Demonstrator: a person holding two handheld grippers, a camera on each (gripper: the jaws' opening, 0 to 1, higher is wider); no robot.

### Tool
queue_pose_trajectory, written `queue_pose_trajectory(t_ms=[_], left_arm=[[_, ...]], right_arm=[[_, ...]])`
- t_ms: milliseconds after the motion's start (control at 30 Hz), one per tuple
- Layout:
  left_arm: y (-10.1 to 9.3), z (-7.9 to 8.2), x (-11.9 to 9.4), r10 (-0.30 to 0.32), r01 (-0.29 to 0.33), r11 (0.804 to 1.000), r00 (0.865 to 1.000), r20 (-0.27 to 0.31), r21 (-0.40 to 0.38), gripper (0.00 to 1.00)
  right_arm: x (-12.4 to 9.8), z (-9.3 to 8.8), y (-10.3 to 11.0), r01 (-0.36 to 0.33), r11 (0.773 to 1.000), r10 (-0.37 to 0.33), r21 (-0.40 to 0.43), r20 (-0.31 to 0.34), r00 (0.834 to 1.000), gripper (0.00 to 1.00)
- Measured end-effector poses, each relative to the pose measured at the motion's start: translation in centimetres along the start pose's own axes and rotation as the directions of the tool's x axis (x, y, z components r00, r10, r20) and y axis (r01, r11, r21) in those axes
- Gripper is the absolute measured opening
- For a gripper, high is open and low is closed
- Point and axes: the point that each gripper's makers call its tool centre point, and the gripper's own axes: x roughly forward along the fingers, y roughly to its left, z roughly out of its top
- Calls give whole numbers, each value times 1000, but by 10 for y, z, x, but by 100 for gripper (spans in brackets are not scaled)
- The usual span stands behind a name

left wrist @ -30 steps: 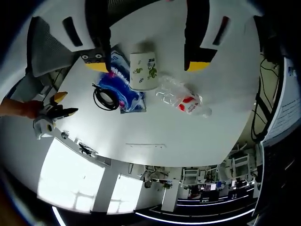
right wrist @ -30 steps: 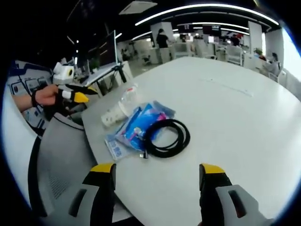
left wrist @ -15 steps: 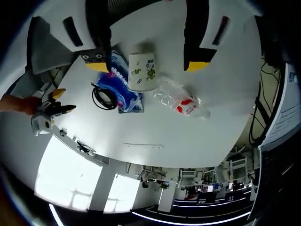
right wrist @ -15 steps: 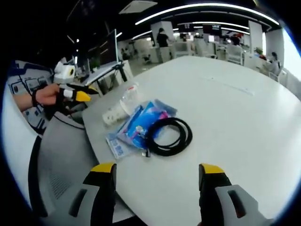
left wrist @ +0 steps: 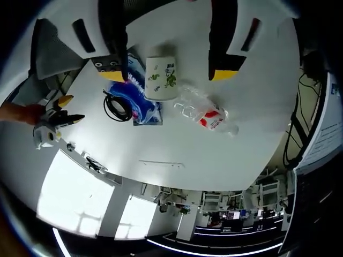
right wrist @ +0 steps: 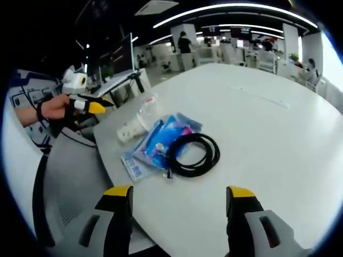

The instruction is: Arrange the tabletop items into an orderly group along one side of the table until the central work area is clear of visible clutter.

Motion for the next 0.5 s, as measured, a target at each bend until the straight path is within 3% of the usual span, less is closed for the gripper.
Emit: queue_pose_trajectory(t_ms=[500], left_arm=[[7,7,4,10,-8,998,1000,29,-68,56]], right_arm=[[-2,-6,-2,15,1000,-15,21,-1,1000,70]])
